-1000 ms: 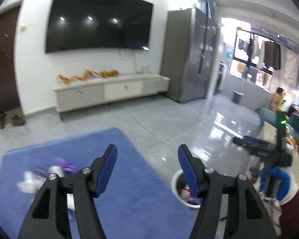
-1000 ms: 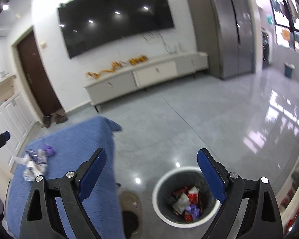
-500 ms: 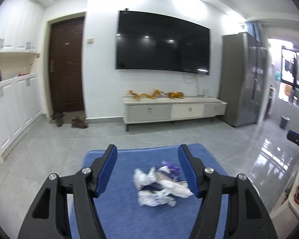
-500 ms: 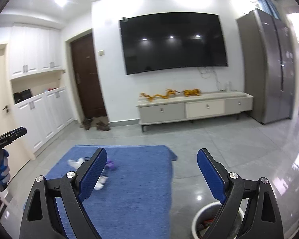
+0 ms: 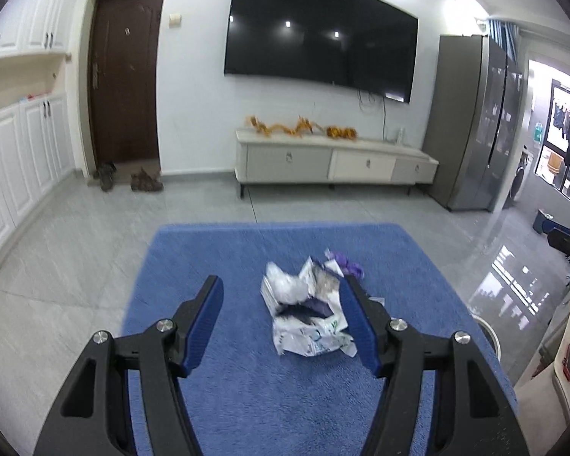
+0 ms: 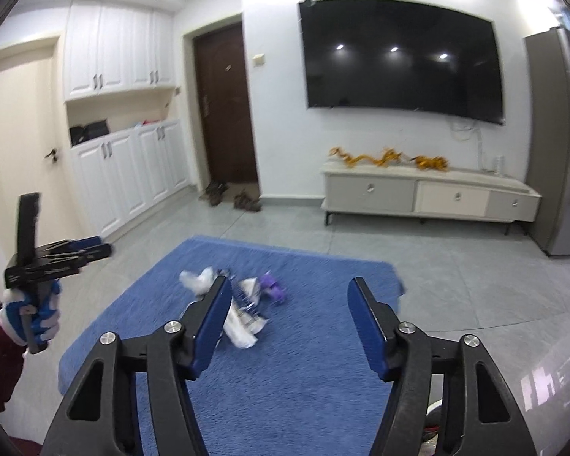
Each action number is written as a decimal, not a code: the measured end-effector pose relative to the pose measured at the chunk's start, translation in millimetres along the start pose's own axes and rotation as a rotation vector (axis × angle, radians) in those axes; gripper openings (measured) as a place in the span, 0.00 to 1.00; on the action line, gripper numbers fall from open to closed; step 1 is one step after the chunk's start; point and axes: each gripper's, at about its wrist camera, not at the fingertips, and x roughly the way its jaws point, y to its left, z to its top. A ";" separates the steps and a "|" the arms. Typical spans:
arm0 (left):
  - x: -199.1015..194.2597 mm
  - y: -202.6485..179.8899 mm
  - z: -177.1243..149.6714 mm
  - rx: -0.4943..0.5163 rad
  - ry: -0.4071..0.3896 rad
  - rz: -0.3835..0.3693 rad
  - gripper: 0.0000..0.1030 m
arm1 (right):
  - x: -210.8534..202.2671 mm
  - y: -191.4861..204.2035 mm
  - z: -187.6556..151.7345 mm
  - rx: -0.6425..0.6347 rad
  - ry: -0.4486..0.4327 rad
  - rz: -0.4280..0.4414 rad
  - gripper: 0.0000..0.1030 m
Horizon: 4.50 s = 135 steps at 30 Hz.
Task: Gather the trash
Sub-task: 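Move both open tools back toward the trash pile on the rug, then grasp a clear plastic bag with the left tool while the right tool grasps a white tissue, then carry the clear bag and white tissue over the trash bin, then open both tools to drop the bag and tissue into the bin, then move both open tools back over the remaining trash on the rug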
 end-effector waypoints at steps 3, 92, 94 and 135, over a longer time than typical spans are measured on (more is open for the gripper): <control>35.1 -4.4 -6.8 -0.005 0.054 -0.014 0.59 | 27.4 7.8 -7.0 -0.013 0.050 0.042 0.55; 161.6 -435.9 -46.9 0.361 0.367 -0.546 0.11 | -49.9 -211.7 -142.8 0.335 0.130 -0.452 0.04; 178.0 -449.4 -53.8 0.363 0.394 -0.551 0.11 | -40.6 -223.4 -151.3 0.357 0.149 -0.464 0.04; 200.1 -471.4 -58.8 0.398 0.277 -0.469 0.41 | 8.8 -314.5 -233.2 0.655 0.222 -0.476 0.52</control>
